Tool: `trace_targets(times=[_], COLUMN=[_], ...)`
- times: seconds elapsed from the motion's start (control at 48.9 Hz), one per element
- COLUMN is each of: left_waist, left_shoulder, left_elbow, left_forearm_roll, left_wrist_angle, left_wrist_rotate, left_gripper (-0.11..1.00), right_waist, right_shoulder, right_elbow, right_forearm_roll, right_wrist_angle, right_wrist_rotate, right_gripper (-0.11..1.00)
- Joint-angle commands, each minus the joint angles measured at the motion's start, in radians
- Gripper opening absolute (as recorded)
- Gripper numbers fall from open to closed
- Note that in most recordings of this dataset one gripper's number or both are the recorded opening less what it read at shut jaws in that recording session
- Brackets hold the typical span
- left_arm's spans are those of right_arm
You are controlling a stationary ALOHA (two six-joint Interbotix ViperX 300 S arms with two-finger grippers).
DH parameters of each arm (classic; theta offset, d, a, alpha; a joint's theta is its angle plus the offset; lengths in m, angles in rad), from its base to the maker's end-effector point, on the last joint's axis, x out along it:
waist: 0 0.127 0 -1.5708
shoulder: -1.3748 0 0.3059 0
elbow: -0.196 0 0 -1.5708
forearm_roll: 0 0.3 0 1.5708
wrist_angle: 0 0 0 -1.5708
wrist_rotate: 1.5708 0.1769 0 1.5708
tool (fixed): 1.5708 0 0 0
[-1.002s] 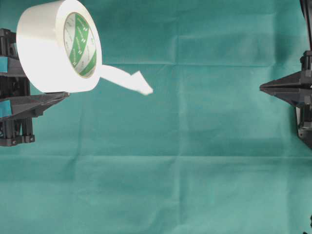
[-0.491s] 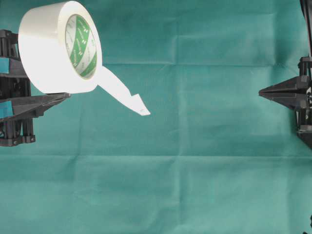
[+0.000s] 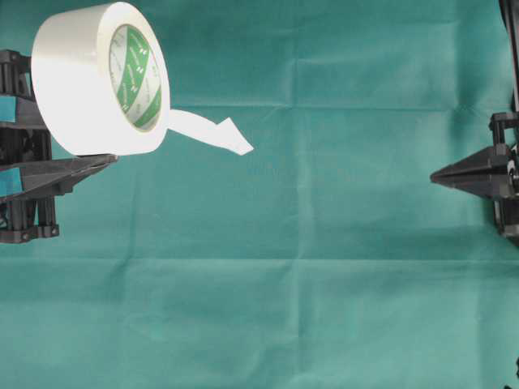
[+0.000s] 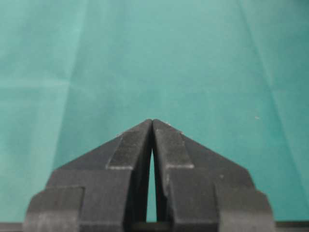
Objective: Peel off the duct tape with your right arm.
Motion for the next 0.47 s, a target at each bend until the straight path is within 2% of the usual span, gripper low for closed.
trace_targets(times=[0.0, 0.123, 0.307, 0.45], left_waist=[0.002, 0.002, 0.002, 0.002], left_shoulder=[-0.006, -0.005, -0.005, -0.005], left_elbow=[-0.015, -0.015, -0.017, -0.017], left_forearm_roll=[-0.002, 0.0, -0.002, 0.0], left_wrist_angle=[-0.006, -0.006, -0.006, -0.006], left_wrist_rotate=[0.002, 0.002, 0.002, 0.002], left_gripper=[0.22, 0.22, 0.22, 0.22], right_waist=[0.017, 0.028, 0.028, 0.028], right_shoulder=[0.006, 0.011, 0.049, 0.101], right_elbow=[-0.017, -0.017, -0.02, -0.025], right_forearm_roll=[-0.002, -0.002, -0.005, -0.035], right_wrist_angle=[-0.011, -0.034, -0.149, -0.183], right_wrist_rotate=[0.002, 0.006, 0.005, 0.005], right_gripper=[-0.09, -0.09, -0.09, -0.09])
